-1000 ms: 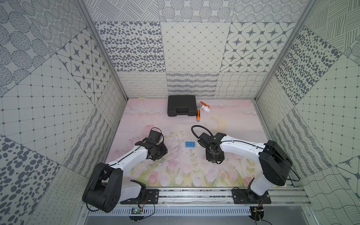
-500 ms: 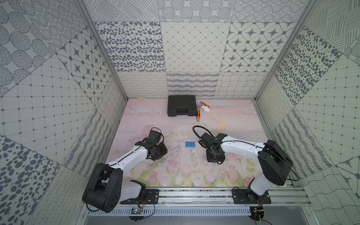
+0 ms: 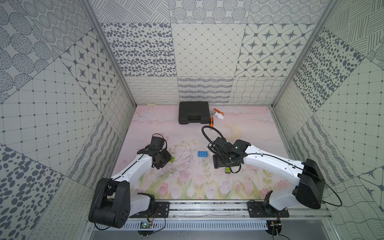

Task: Assemble the number 4 with lego
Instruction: Assemble the lego brick with the lego brick, then move the lego brick at the center of the board.

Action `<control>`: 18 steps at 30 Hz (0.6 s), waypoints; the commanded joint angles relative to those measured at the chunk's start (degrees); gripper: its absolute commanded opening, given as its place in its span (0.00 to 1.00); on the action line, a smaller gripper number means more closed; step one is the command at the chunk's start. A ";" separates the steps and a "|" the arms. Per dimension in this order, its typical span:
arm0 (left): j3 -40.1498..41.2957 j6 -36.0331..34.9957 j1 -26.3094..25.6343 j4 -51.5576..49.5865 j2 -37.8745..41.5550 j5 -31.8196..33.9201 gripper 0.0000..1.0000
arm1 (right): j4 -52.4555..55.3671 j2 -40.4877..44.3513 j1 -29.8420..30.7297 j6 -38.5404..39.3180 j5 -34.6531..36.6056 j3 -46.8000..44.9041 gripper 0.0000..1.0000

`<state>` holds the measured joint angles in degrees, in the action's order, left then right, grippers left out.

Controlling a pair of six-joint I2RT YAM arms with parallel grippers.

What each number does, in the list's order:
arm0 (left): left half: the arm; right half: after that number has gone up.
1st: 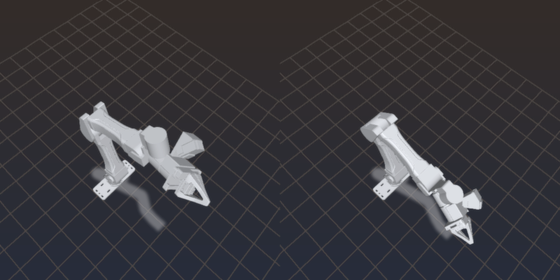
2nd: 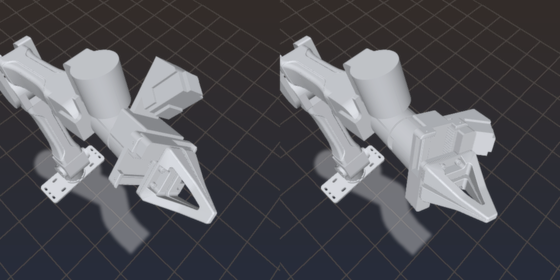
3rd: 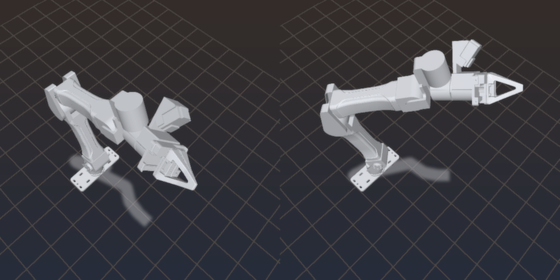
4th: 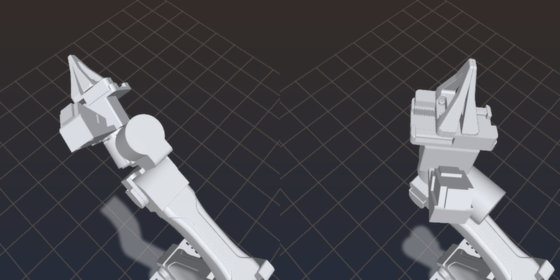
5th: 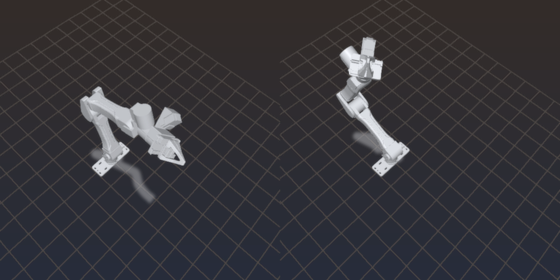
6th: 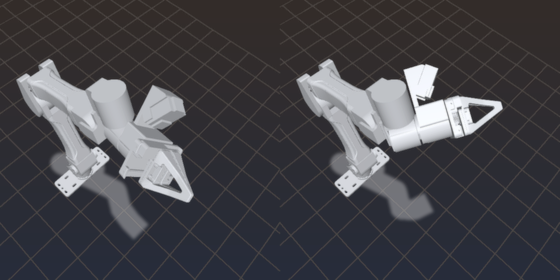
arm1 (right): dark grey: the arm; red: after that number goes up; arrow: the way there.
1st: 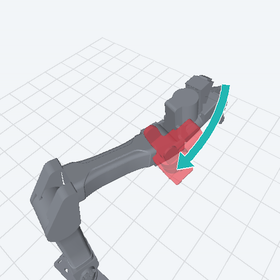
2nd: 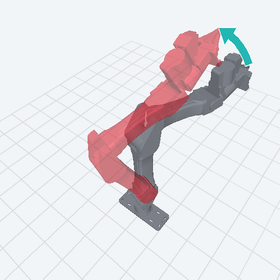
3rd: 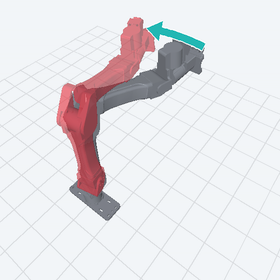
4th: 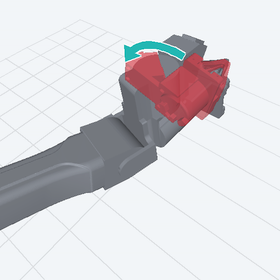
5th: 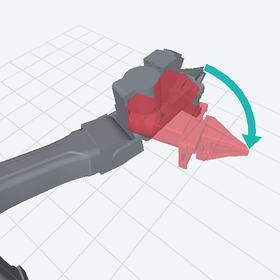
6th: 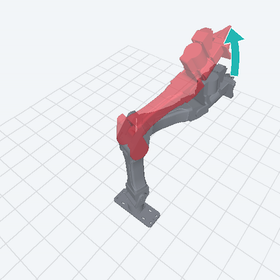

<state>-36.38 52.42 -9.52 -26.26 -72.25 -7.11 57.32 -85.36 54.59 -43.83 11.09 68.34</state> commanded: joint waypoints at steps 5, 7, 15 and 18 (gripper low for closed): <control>-3.46 1.57 8.81 2.43 -5.49 2.88 0.24 | -4.55 -10.64 5.49 3.62 -1.52 12.19 0.87; -4.88 1.81 9.56 3.29 -6.51 2.73 0.23 | -6.08 -14.36 6.34 3.36 -2.96 15.75 0.88; -8.89 1.06 10.15 4.13 -12.27 2.83 0.29 | -5.53 -29.91 9.07 2.66 -4.08 31.64 0.93; -8.31 1.92 10.16 4.86 -15.28 0.12 0.23 | -3.68 -33.28 9.07 1.50 -4.06 35.51 0.93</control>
<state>-44.21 53.63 0.32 -22.92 -84.18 -5.30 52.16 -116.88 63.33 -41.56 6.81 100.31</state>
